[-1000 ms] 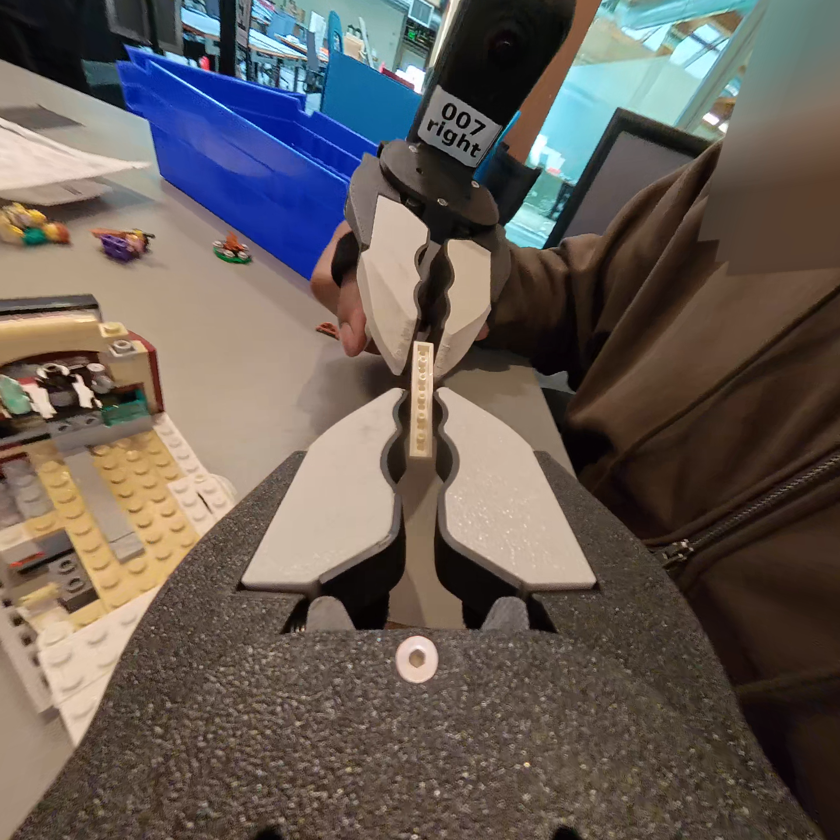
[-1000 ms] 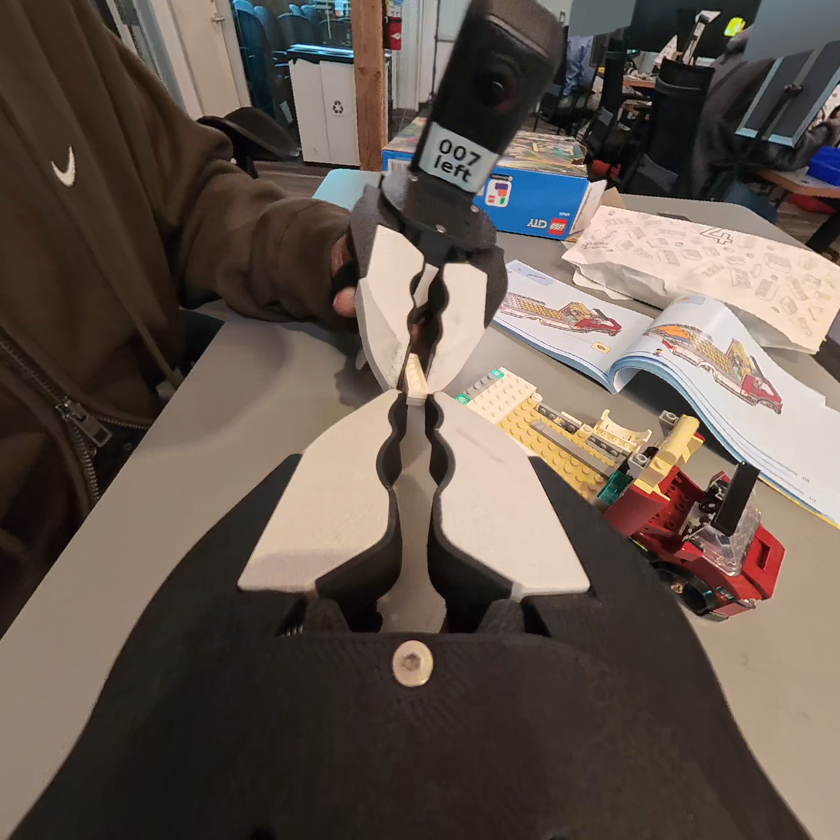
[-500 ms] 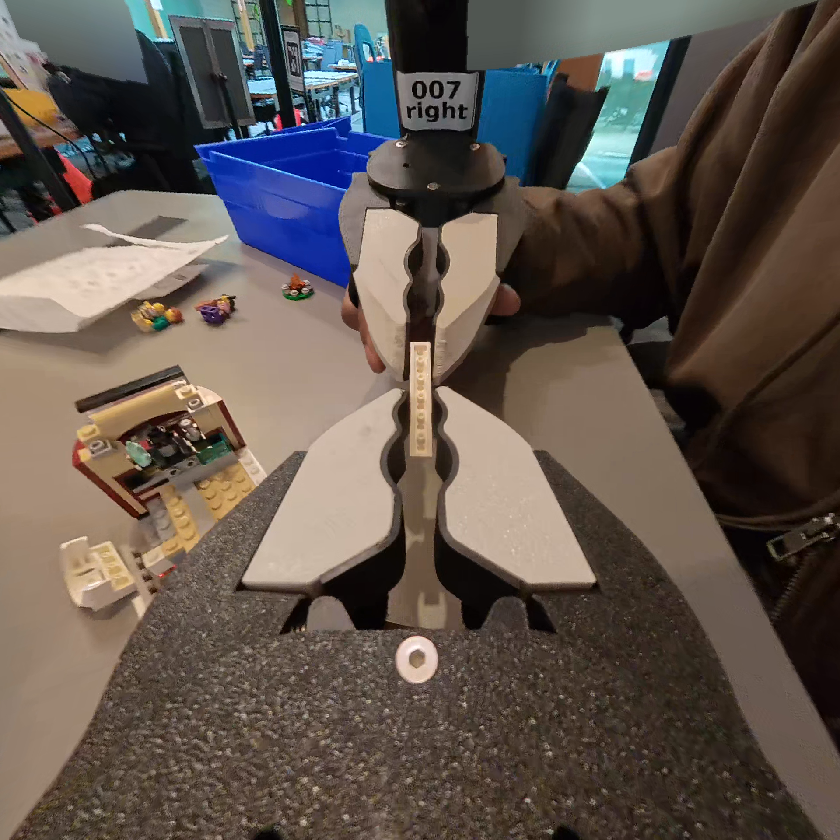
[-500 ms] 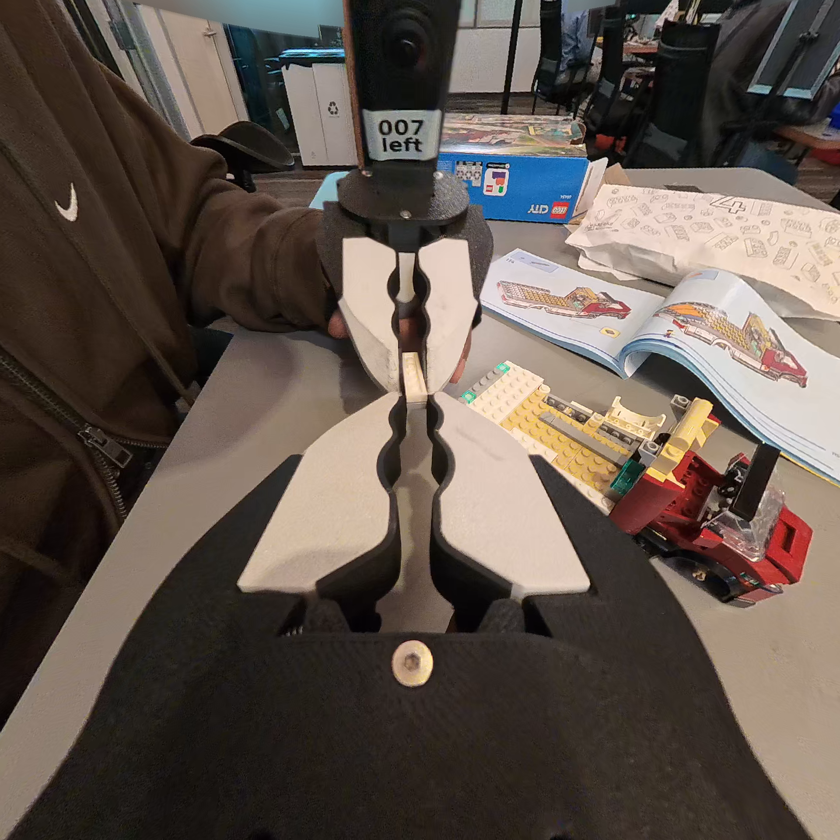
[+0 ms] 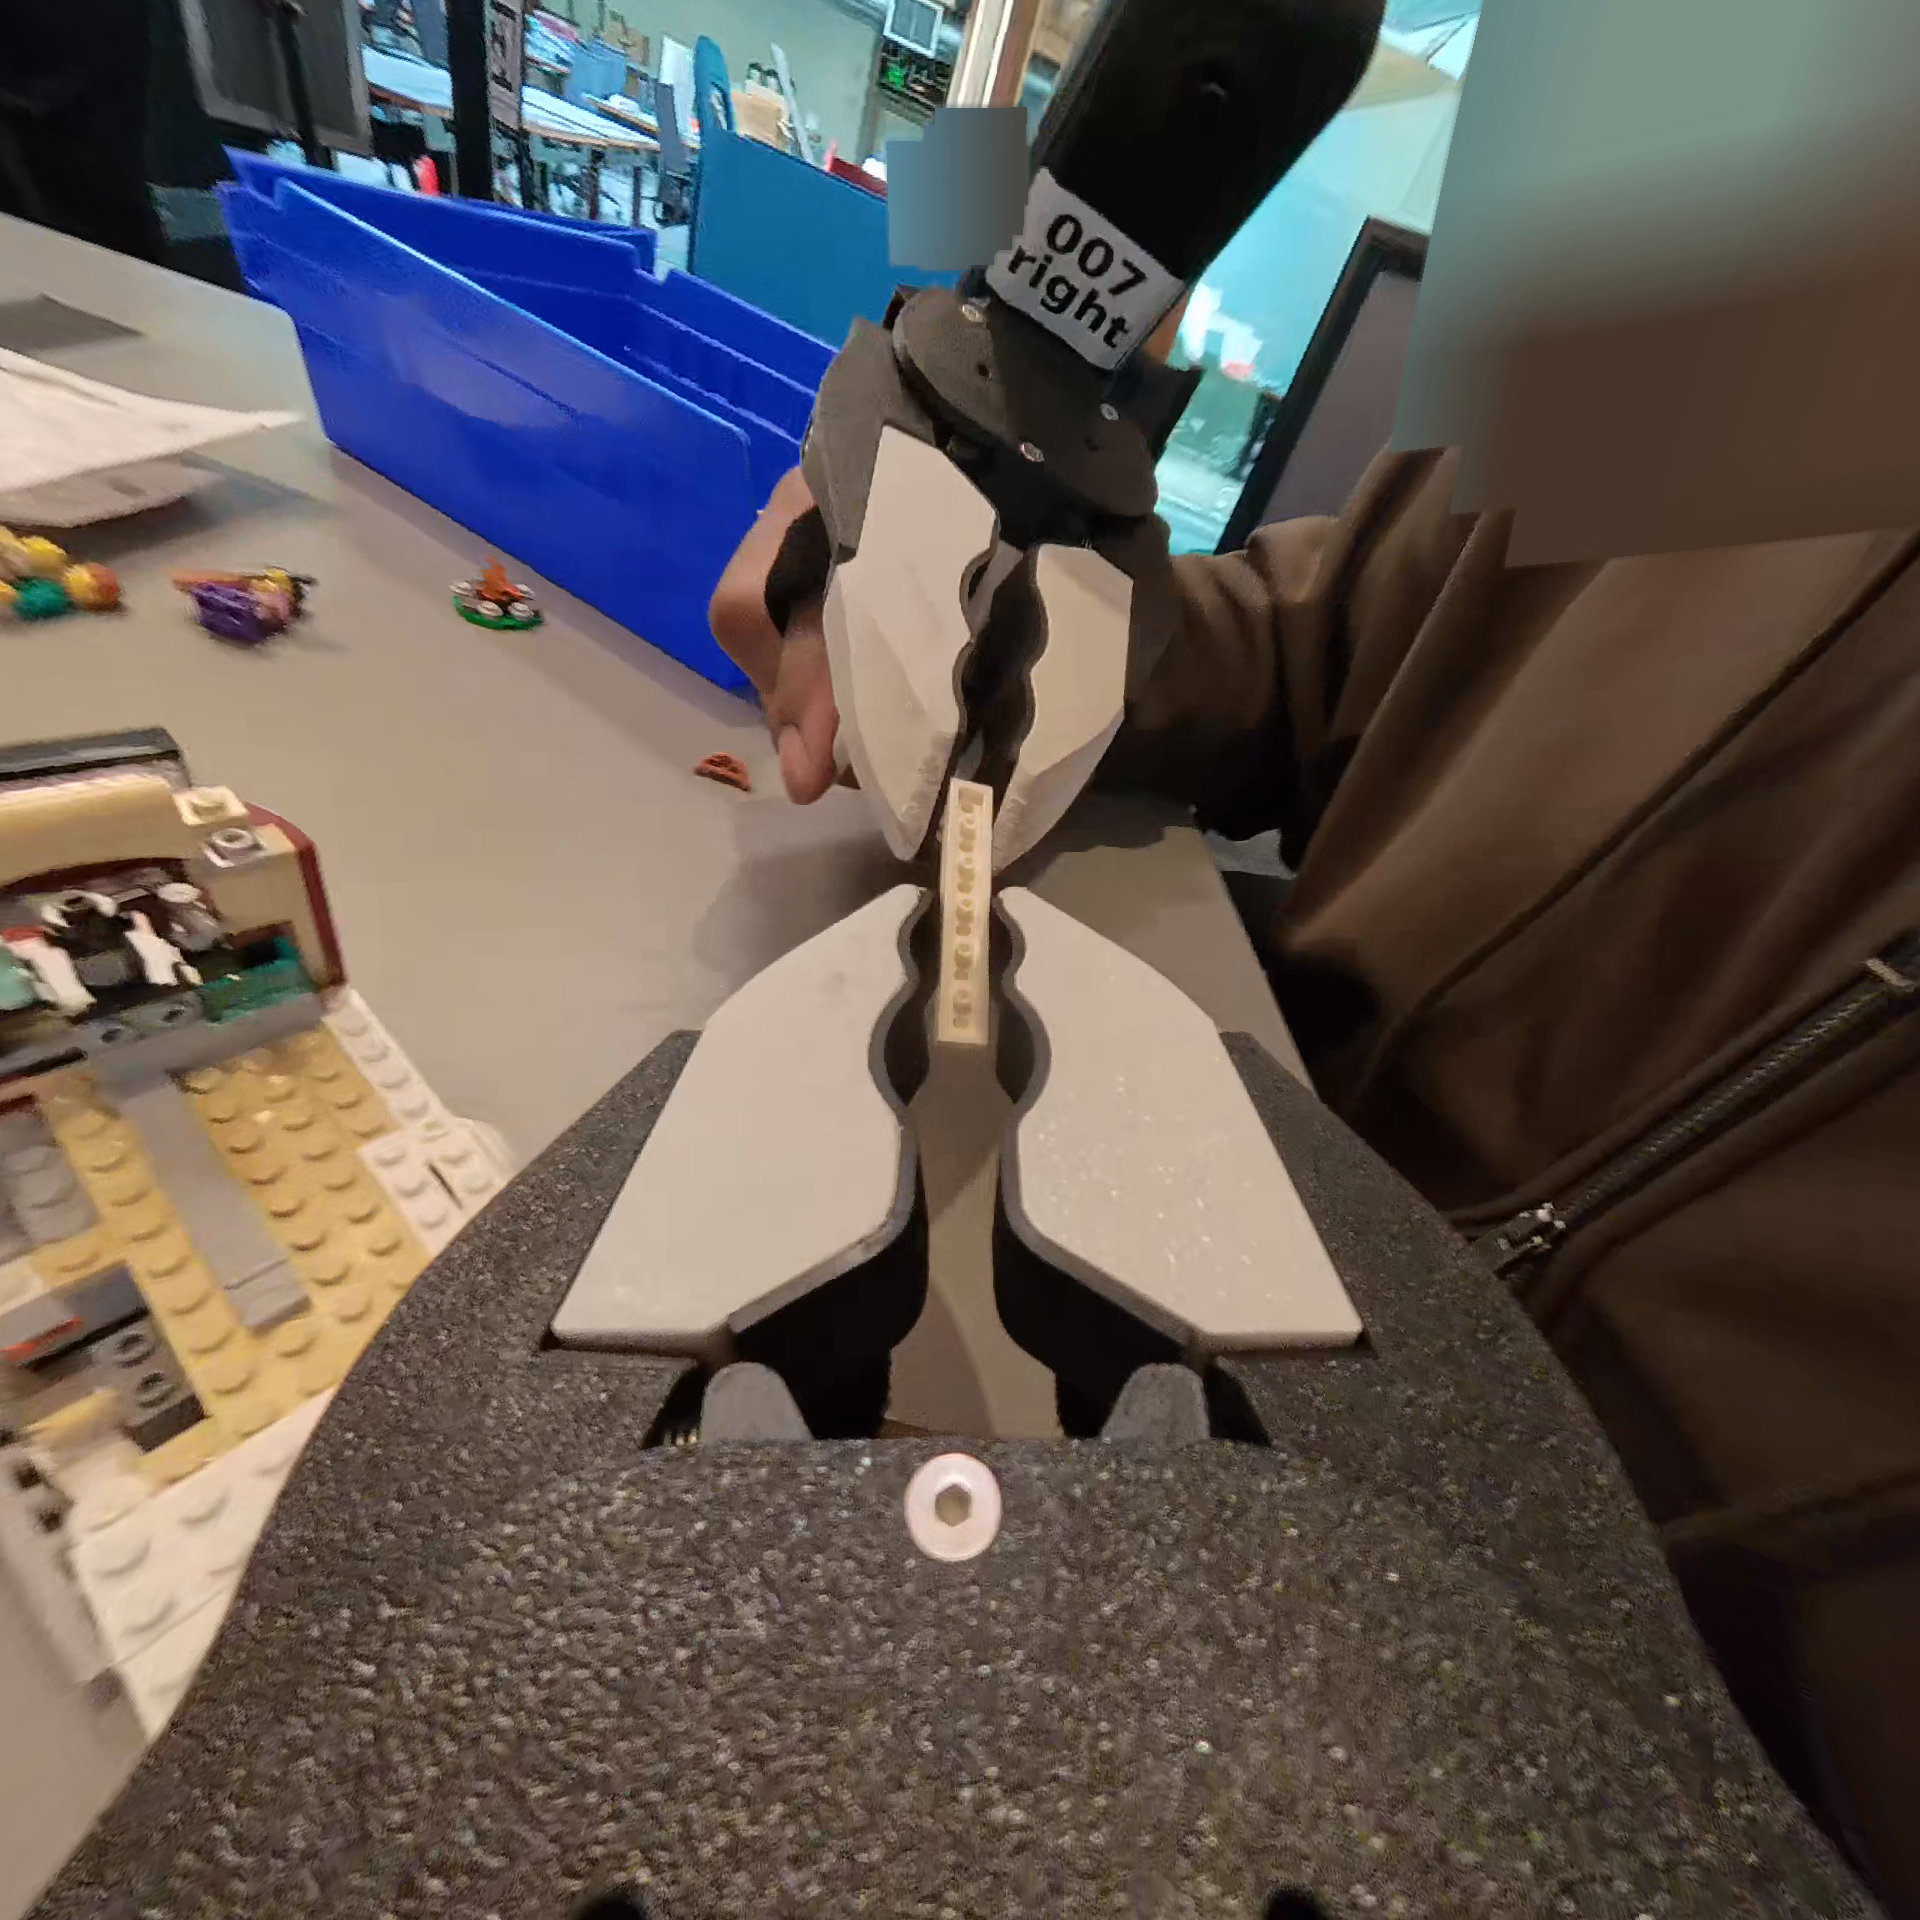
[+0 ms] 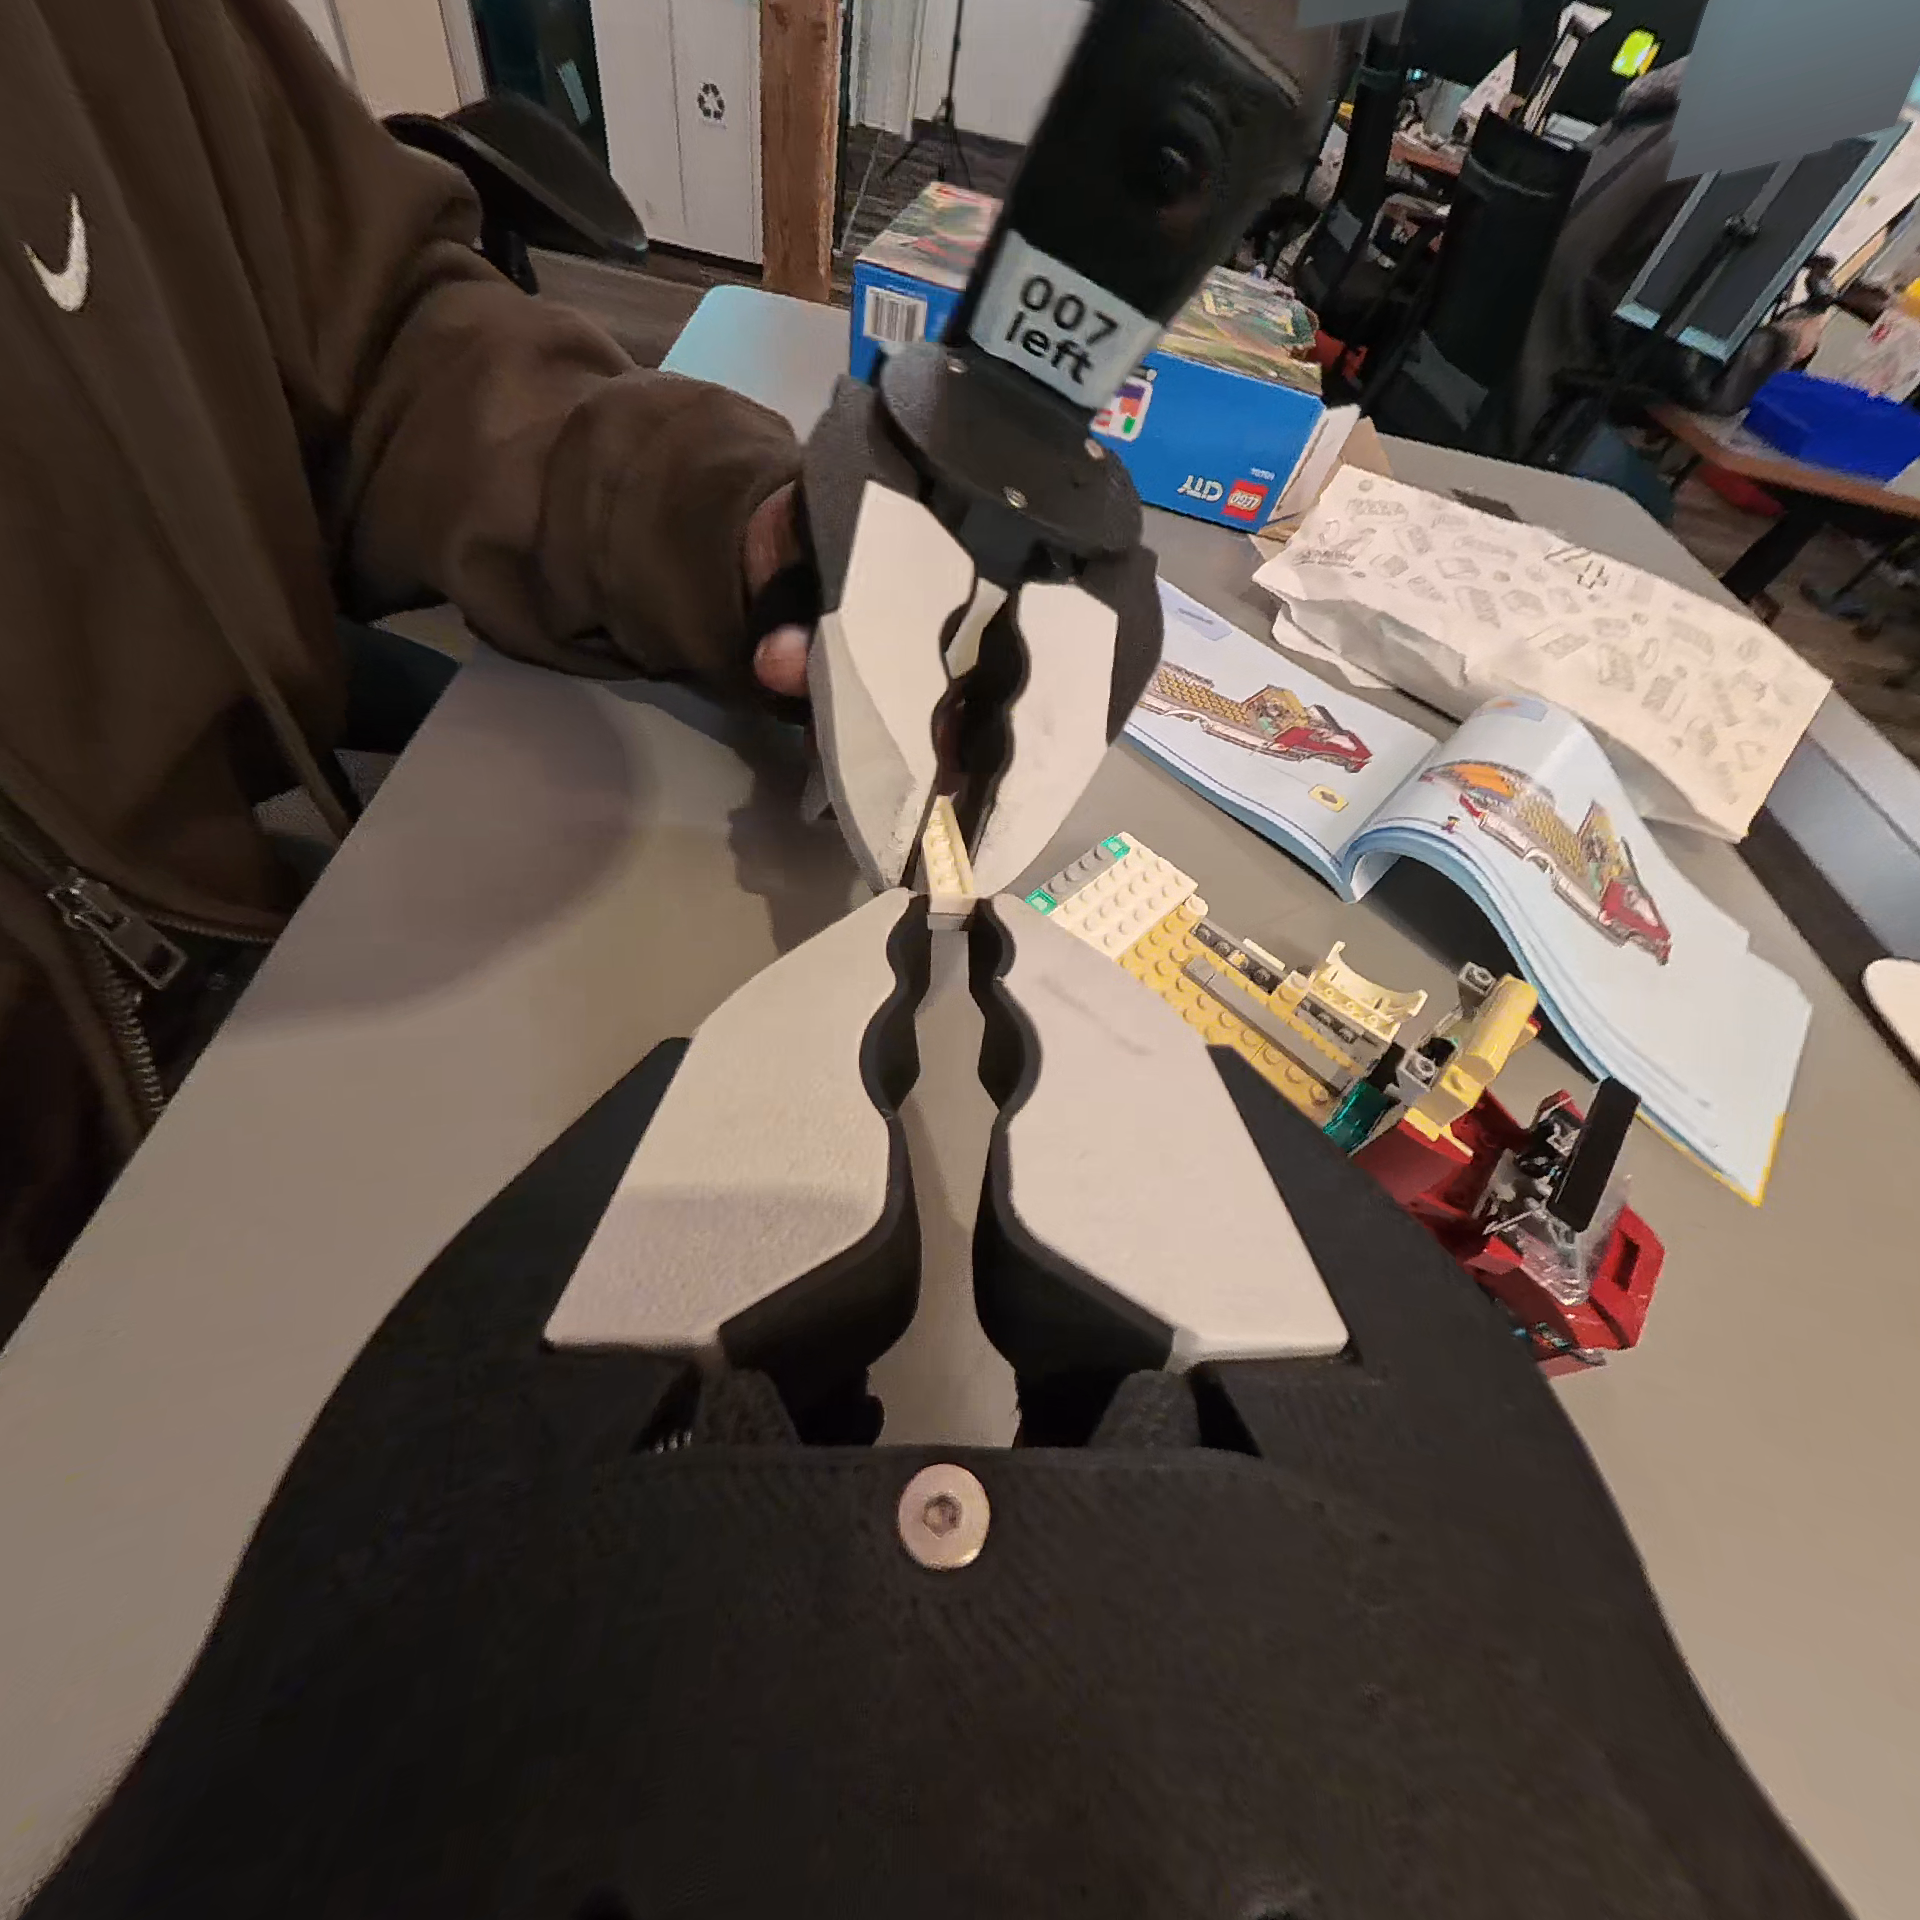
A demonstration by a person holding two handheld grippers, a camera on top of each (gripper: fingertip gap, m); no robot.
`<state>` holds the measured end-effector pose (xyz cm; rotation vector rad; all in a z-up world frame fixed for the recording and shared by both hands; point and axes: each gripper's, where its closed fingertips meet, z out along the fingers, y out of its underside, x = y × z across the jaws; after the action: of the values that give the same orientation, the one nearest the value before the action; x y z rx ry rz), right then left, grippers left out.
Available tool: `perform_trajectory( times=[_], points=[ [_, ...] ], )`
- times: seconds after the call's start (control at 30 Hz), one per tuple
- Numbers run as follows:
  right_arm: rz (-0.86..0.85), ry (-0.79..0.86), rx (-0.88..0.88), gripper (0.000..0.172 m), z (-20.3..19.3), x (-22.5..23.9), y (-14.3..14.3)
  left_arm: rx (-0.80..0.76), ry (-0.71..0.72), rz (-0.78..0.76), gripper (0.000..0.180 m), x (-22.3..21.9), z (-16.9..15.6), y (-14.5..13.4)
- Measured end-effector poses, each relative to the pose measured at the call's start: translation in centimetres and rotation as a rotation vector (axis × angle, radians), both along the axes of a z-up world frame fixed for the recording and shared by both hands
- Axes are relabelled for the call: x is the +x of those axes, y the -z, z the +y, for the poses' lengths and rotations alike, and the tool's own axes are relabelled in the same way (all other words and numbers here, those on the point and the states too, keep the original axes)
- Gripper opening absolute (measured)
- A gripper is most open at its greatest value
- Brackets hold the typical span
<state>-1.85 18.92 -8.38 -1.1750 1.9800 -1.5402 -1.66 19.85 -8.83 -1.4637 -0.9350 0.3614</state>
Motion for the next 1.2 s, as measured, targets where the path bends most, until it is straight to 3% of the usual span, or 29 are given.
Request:
perform_trajectory(
  times=[0.4,0.73,0.97,1.2],
  points=[
    [0.101,-0.04,-0.073,0.008,0.6,0.1,0.2,0.257,0.101,-0.118,0.007,0.4,0.7,-0.4],
    [0.244,-0.026,-0.191,0.008,0.7,0.0,0.3,0.281,0.116,-0.129,0.006,0.5,0.8,-0.5],
    [0.337,-0.015,-0.243,0.008,0.7,-0.1,0.8,0.123,0.089,-0.079,0.007,0.5,0.9,0.1],
    [0.395,-0.002,-0.251,0.008,0.7,-0.4,1.7,-0.271,0.004,0.069,0.008,0.1,0.7,1.1]
  ],
)
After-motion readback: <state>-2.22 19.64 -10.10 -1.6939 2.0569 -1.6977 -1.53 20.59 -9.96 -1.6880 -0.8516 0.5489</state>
